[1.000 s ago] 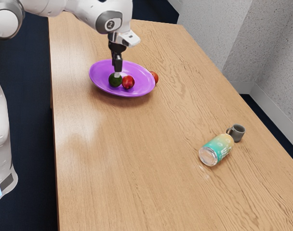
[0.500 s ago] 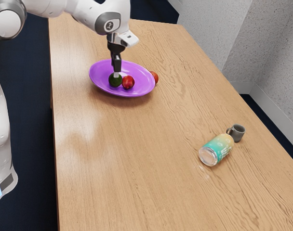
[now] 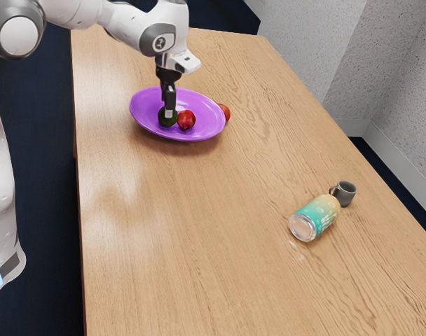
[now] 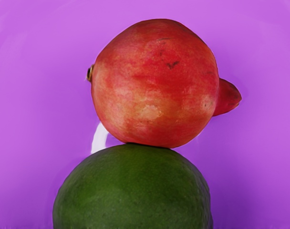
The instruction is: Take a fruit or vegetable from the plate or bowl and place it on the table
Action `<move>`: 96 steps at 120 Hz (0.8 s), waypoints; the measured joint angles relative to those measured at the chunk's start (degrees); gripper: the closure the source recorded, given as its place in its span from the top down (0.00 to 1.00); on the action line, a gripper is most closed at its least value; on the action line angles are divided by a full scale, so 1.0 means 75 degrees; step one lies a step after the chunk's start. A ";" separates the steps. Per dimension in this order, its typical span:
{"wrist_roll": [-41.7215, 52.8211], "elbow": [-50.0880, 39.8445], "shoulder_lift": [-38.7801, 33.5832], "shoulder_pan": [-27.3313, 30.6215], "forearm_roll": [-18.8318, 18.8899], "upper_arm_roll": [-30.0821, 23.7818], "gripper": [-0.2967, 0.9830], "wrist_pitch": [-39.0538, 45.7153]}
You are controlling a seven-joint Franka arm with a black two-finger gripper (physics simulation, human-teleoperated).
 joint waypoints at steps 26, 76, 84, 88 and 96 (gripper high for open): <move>0.0072 -0.0087 0.0135 -0.0005 -0.0023 0.0000 0.77 0.0131; 0.0157 -0.0147 0.0257 0.0031 -0.0031 -0.0001 0.73 0.0277; 0.0165 -0.0143 0.0273 0.0029 -0.0040 0.0000 0.73 0.0286; 0.0169 -0.0145 0.0276 0.0035 -0.0049 -0.0003 0.73 0.0289; 0.0176 -0.0146 0.0279 0.0044 -0.0068 -0.0008 0.73 0.0294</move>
